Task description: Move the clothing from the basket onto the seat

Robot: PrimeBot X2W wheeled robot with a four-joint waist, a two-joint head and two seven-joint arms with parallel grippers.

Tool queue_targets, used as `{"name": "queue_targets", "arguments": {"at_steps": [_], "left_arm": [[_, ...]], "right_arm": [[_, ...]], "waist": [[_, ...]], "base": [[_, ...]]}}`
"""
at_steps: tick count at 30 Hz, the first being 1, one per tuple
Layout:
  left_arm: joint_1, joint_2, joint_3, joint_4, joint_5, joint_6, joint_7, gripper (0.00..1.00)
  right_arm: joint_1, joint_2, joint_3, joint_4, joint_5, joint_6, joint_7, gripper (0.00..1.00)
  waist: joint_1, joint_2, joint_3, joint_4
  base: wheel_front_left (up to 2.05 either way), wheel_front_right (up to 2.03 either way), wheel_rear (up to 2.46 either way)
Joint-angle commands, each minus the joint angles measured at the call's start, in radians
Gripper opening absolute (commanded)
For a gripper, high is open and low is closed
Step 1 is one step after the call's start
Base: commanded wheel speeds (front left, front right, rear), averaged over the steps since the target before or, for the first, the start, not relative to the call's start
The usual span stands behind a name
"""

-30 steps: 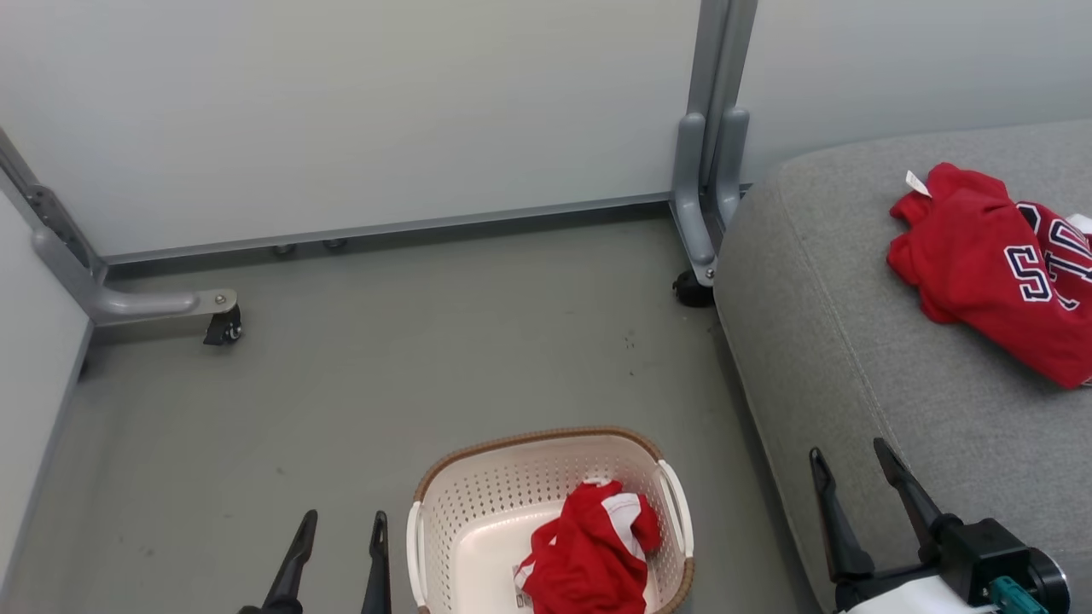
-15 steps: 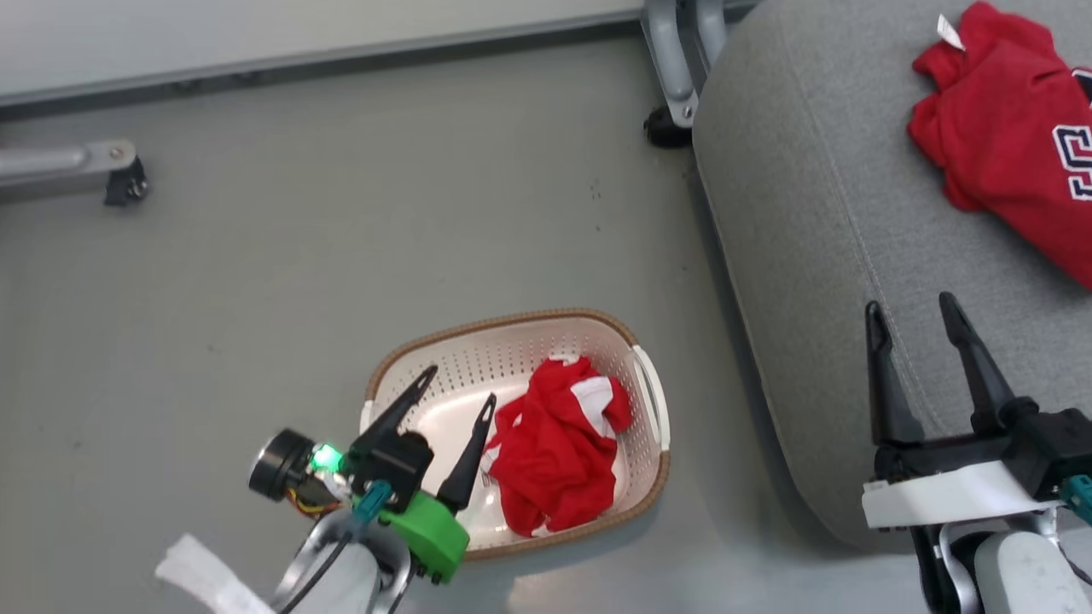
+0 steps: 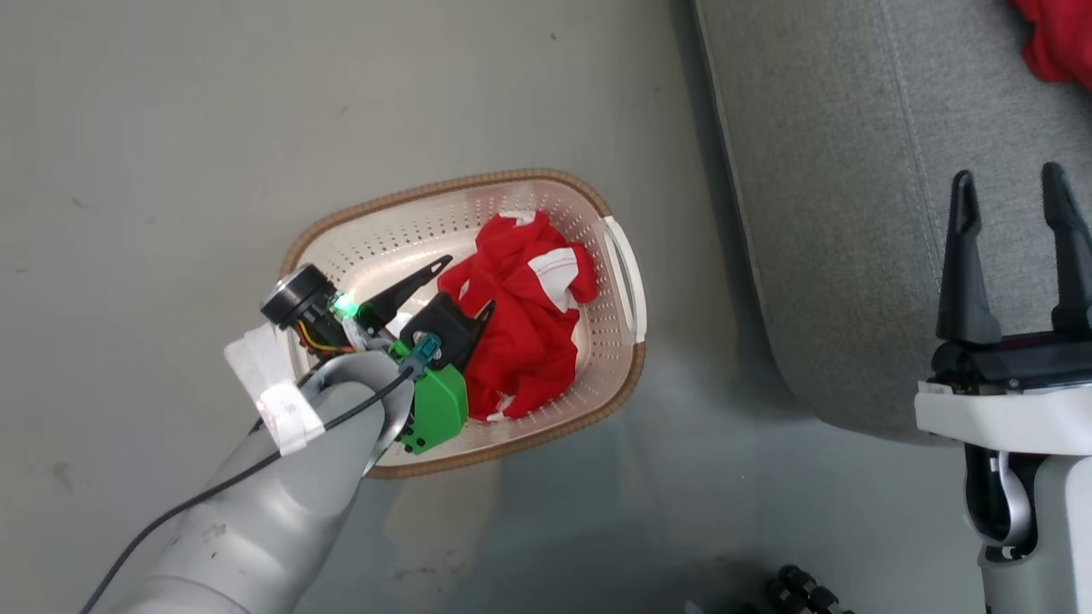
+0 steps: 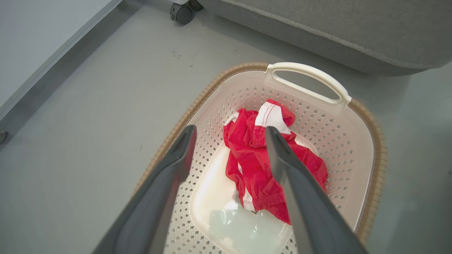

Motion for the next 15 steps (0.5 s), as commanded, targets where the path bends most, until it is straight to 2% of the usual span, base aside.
{"name": "queue_targets", "arguments": {"at_steps": [1, 8, 15], "left_arm": [[-0.051, -0.002, -0.03, 0.038, 0.01, -0.002, 0.0, 1.0], [-0.207, -0.035, -0.17, 0.208, 0.027, -0.002, 0.048, 1.0], [-0.296, -0.072, -0.265, 0.29, -0.034, -0.002, 0.124, 1.0]], "right_arm": [[-0.028, 0.002, -0.008, -0.015, 0.009, -0.001, -0.003, 1.0], [-0.081, 0.01, -0.01, -0.054, 0.01, -0.001, -0.003, 1.0], [-0.114, 0.017, 0.007, -0.091, -0.018, -0.001, -0.003, 1.0]], "waist": [[-0.0002, 0.0, 0.146, -0.051], [-0.0002, 0.0, 0.245, -0.066], [-0.0002, 0.0, 0.315, -0.088]], "base": [[0.0, 0.0, 0.0], [0.0, 0.0, 0.0], [0.0, 0.0, 0.0]]}}
